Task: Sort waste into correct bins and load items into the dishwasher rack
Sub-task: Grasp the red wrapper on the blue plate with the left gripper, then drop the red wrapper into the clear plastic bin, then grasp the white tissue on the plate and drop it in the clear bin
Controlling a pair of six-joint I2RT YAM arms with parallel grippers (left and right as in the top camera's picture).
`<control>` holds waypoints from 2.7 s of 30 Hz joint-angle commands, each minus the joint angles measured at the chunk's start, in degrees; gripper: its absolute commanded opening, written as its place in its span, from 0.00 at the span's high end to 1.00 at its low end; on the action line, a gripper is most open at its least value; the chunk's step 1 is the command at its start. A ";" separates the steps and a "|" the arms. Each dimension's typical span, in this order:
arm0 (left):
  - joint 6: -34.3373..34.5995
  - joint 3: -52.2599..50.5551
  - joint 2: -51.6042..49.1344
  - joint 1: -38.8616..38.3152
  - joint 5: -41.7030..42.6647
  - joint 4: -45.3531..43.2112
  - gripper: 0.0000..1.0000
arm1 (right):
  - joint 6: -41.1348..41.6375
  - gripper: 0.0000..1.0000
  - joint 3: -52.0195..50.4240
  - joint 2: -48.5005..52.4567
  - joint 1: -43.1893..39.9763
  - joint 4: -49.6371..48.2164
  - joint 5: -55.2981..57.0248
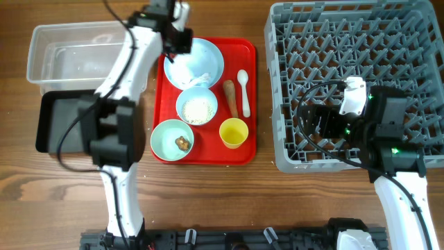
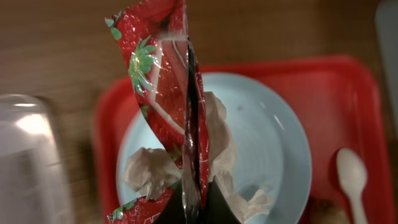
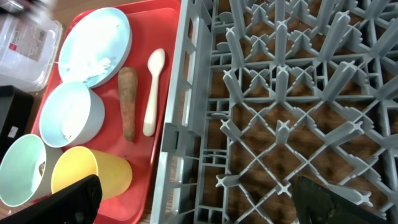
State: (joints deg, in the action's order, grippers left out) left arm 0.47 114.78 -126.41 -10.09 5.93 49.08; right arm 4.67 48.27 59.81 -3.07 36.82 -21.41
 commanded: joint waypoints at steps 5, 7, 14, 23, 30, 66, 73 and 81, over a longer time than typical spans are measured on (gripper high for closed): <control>13.51 1.86 6.64 13.57 -5.57 4.85 0.96 | 0.26 0.00 1.14 0.26 0.04 -0.68 -1.01; 15.52 1.31 4.87 17.00 -5.35 5.75 0.96 | 0.28 0.00 1.14 0.26 0.04 -1.07 -1.01; 14.78 1.97 1.07 19.47 -5.38 3.37 0.00 | 0.26 0.00 1.14 0.26 0.04 -1.22 -1.01; 6.32 2.56 7.87 9.14 3.43 11.15 0.00 | 0.28 0.00 1.11 0.26 0.04 -1.14 -1.01; 27.65 -6.58 3.65 -1.01 -3.48 9.75 0.00 | 0.22 0.00 1.14 0.26 0.04 -1.07 -0.98; 19.23 -3.89 4.90 -0.04 -7.52 -1.73 0.96 | 0.24 0.00 1.11 0.42 0.04 -0.09 -0.98; 19.23 -3.52 10.29 9.70 -12.17 2.45 0.96 | 0.26 0.00 1.11 0.42 0.04 0.02 -0.98; 19.45 -4.20 5.51 19.93 -12.26 4.37 0.71 | 0.26 0.00 1.11 0.42 0.04 -0.07 -0.98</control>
State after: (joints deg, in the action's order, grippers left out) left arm 20.01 111.09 -118.69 8.03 -5.63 53.01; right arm 4.67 48.27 59.81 -3.05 36.86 -21.43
